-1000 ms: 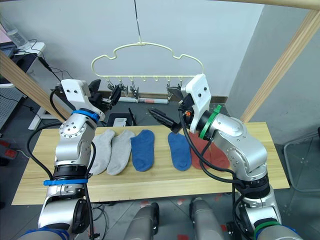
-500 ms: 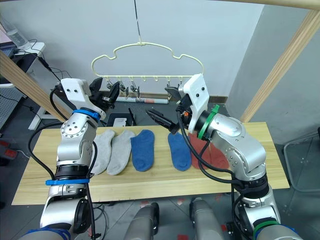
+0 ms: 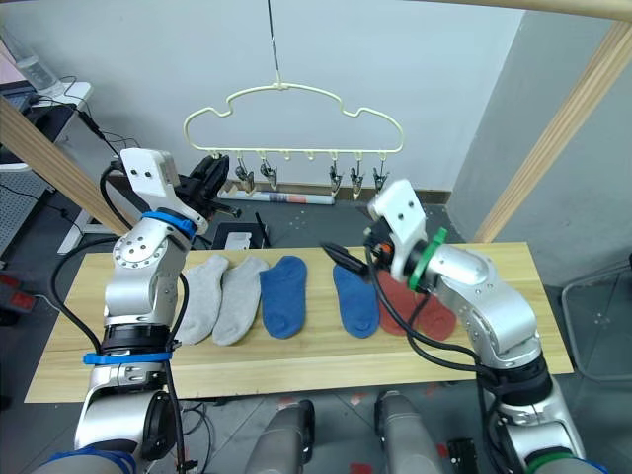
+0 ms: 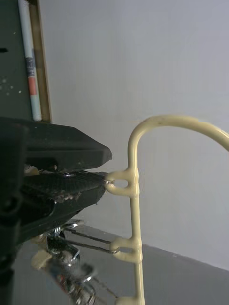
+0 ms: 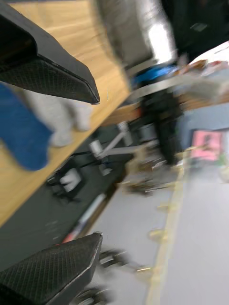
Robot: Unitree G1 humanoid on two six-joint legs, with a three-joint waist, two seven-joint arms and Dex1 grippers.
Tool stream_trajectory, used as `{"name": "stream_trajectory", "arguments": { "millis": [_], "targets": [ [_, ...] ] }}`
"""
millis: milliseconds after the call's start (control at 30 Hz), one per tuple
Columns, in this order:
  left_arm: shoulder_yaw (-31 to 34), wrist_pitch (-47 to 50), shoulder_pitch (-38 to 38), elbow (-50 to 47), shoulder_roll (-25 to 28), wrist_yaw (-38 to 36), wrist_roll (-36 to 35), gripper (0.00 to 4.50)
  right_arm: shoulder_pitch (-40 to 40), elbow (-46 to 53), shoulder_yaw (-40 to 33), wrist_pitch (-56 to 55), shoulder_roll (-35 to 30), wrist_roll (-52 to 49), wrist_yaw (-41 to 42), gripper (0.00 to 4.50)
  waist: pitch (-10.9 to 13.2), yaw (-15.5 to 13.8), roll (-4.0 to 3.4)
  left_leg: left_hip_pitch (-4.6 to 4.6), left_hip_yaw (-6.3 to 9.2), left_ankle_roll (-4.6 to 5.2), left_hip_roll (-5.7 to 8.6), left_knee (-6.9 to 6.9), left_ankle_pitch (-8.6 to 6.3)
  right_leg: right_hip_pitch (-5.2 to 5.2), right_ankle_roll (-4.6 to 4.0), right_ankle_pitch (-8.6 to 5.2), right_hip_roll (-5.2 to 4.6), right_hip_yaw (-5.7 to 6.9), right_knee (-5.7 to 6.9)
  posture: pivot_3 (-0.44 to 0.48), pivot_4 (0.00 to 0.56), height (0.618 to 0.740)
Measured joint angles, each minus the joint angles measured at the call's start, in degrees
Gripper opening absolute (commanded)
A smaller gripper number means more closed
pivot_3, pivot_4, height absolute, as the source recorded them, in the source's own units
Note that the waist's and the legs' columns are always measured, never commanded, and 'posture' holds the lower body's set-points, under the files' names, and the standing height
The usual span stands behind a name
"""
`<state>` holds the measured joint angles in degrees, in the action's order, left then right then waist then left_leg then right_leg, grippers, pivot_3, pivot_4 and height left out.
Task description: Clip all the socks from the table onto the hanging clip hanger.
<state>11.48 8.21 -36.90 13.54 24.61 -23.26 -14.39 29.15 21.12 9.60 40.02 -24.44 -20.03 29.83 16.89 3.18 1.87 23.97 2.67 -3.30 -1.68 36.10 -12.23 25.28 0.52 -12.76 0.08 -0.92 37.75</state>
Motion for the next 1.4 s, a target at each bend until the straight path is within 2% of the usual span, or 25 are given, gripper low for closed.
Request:
{"name": "stream_trajectory", "arguments": {
  "millis": [233,333,467,667,767,867,1067,1100,1267,1400],
  "targets": [
    [0.0,18.6,-1.0,-5.1,5.9,-8.9,-8.0,0.14,-1.1,-18.5,1.3,-3.6,-5.1,8.7,0.5,4.50,0.3,0.3,0.13,-0.05,-0.01,0.00,-0.08,-0.01,0.00,0.03,0.00,0.00,0.12,-0.02,0.04,-0.031,0.310,0.740],
    [0.0,27.9,-2.2,-6.4,9.2,-12.7,-12.4,0.14,1.3,-27.5,1.8,-5.3,-4.7,11.0,1.2,4.50,0.4,0.5,0.15,-0.05,-0.02,0.00,-0.12,-0.03,0.00,0.05,0.00,0.00,0.18,-0.04,0.05,-0.018,0.306,0.740],
    [0.9,46.0,-6.5,-5.4,14.2,-16.7,-20.1,0.14,7.6,-46.2,2.4,-11.5,-2.7,15.0,1.1,4.50,0.5,0.6,0.17,-0.07,-0.04,0.00,-0.10,-0.03,0.00,0.04,0.00,-0.01,0.20,-0.06,0.05,-0.011,0.304,0.740],
    [3.5,56.9,-9.1,-1.6,15.8,-18.4,-25.2,0.14,13.8,-64.2,2.9,-18.1,-0.6,18.9,2.2,4.50,0.5,0.7,0.15,-0.10,-0.14,0.00,-0.12,-0.06,-0.01,0.05,0.00,0.00,0.19,-0.12,0.03,-0.011,0.307,0.740],
    [4.7,59.2,-9.4,-1.2,15.6,-17.9,-26.3,0.14,16.4,-69.1,2.8,-20.2,0.1,20.0,2.9,4.50,0.5,0.8,0.15,-0.16,-0.13,0.00,-0.13,-0.06,0.00,0.01,0.00,0.00,0.19,-0.13,0.05,-0.014,0.311,0.740],
    [4.8,60.0,-8.8,-2.1,15.5,-17.4,-27.0,0.14,17.1,-71.2,2.2,-20.6,0.7,20.0,4.1,3.89,0.5,0.8,0.15,-0.21,-0.14,-0.01,-0.13,-0.04,0.00,-0.01,-0.01,0.00,0.18,-0.15,0.13,-0.013,0.313,0.740],
    [5.4,60.5,-8.4,-2.7,14.9,-16.7,-27.9,0.14,16.0,-70.7,2.4,-23.1,1.1,21.4,5.2,1.85,0.5,0.8,0.15,-0.26,-0.13,-0.02,-0.12,-0.02,0.01,-0.05,0.00,0.00,0.16,-0.17,0.20,-0.011,0.317,0.740],
    [5.4,60.6,-8.4,-2.7,14.9,-16.6,-28.1,0.14,15.8,-70.5,2.4,-23.2,1.1,21.6,5.2,1.65,0.5,0.8,0.15,-0.27,-0.13,-0.02,-0.11,-0.01,0.01,-0.07,0.00,0.00,0.15,-0.17,0.20,-0.011,0.317,0.740],
    [7.4,65.4,-9.4,-2.0,14.2,-15.0,-30.4,0.14,11.6,-64.0,2.3,-23.1,-0.1,22.0,6.4,0.04,0.5,0.5,0.15,-0.27,-0.13,-0.02,-0.08,-0.01,0.01,-0.08,0.00,0.00,0.12,-0.15,0.19,-0.002,0.322,0.740],
    [11.1,70.4,-11.5,0.5,13.1,-12.1,-32.2,0.14,4.2,-51.3,3.0,-22.9,-4.2,23.5,8.5,0.04,0.6,0.1,0.06,-0.16,-0.13,-0.02,-0.01,-0.03,0.00,0.03,0.01,-0.01,0.04,-0.15,0.20,0.000,0.328,0.740]
  ]
}}
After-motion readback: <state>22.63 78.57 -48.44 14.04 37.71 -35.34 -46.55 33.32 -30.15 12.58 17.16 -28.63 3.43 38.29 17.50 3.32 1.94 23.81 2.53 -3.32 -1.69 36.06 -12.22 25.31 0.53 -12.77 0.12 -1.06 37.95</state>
